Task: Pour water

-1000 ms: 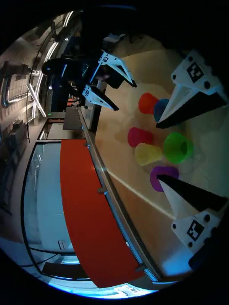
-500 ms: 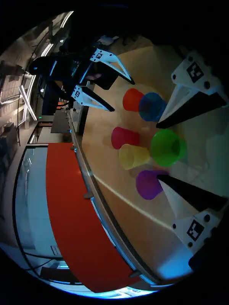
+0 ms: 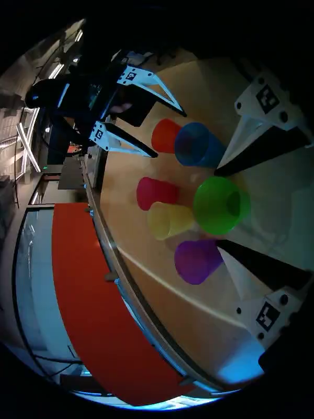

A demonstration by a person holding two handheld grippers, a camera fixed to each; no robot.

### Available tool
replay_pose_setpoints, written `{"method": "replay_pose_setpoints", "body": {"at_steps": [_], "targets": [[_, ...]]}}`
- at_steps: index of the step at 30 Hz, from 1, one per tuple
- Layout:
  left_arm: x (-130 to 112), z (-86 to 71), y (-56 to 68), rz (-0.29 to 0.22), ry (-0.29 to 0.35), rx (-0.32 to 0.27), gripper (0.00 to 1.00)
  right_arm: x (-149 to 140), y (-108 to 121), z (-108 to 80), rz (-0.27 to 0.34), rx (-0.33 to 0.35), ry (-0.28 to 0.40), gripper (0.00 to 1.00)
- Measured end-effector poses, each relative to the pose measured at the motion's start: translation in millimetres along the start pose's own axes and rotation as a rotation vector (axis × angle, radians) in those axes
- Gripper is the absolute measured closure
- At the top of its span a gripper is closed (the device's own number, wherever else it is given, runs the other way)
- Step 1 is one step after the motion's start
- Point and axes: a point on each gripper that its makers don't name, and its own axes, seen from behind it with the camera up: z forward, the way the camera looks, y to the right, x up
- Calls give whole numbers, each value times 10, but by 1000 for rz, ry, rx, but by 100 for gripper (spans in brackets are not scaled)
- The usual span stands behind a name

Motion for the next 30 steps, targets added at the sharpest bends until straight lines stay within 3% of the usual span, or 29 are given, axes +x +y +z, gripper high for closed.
{"method": "replay_pose_setpoints", "body": {"at_steps": [9, 30], "targets": [[-46, 31, 80, 21, -17, -21, 11, -53, -29, 70, 0, 12, -13, 0], [-110, 202, 10, 22, -32, -10, 11, -137, -45, 174, -9, 23, -37, 0]]}}
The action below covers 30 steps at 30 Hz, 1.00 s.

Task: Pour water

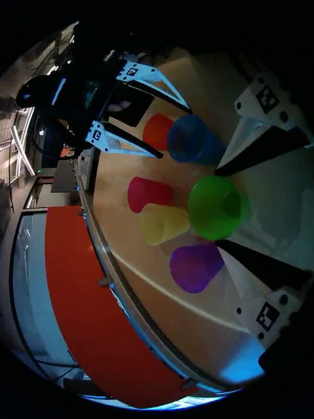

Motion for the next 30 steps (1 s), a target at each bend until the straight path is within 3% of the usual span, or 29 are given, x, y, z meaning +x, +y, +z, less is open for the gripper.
{"method": "replay_pose_setpoints", "body": {"at_steps": [18, 30], "targets": [[-52, 118, -57, 11, -14, 15, 11, 0, -49, 46, 36, 19, -15, 0], [19, 191, -96, 1, 23, 31, 11, -67, -74, 46, 52, 10, -42, 0]]}}
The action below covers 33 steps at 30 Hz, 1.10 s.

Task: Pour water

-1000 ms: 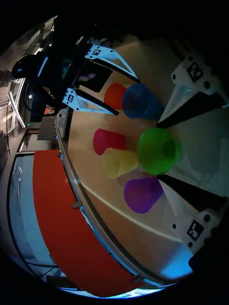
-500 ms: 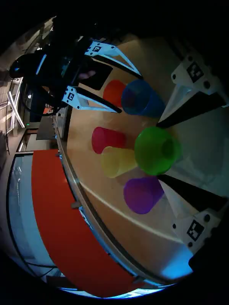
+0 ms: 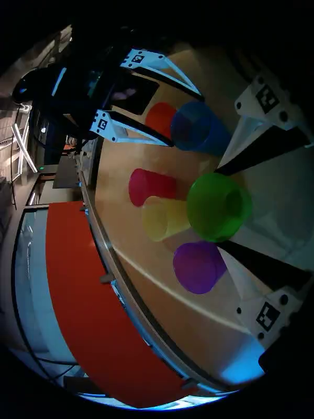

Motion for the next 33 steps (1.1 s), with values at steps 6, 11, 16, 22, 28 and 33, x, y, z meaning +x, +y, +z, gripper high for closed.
{"method": "replay_pose_setpoints", "body": {"at_steps": [6, 11, 16, 22, 28, 33], "targets": [[14, 44, 3, -5, 12, 6, 11, -15, 14, 22, 14, -8, -6, 0], [31, 72, 0, -13, 22, 7, 11, -30, 3, 48, 29, -8, -13, 0], [34, 92, -2, -16, 31, 10, 11, -38, 7, 69, 35, -11, -15, 0], [45, 124, 2, -18, 44, 14, 11, -47, 5, 98, 39, -12, -20, 0], [56, 154, -14, -15, 51, 20, 11, -49, -11, 113, 38, -9, -21, 0], [63, 194, -29, -18, 52, 25, 11, -45, -12, 123, 40, -8, -20, 0]]}}
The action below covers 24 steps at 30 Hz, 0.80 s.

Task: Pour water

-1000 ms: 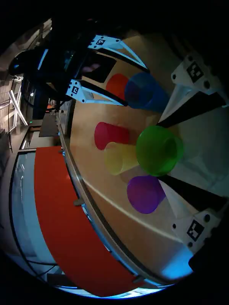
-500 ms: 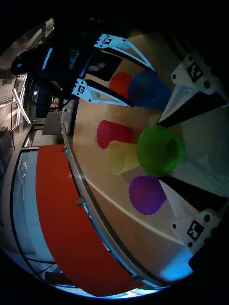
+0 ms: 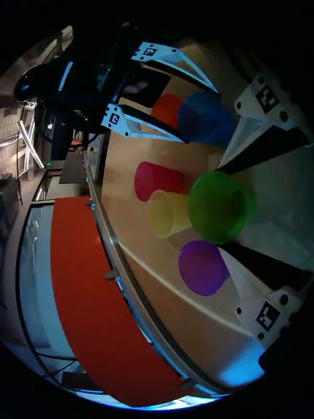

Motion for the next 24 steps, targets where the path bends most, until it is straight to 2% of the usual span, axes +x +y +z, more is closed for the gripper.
{"method": "replay_pose_setpoints", "body": {"at_steps": [14, 24], "targets": [[10, 77, 1, -19, 12, -7, 11, -9, 12, 15, 2, 0, -3, 0], [-7, 75, 14, 0, -8, -3, 11, -9, 5, 11, 6, 0, -4, 1]]}}
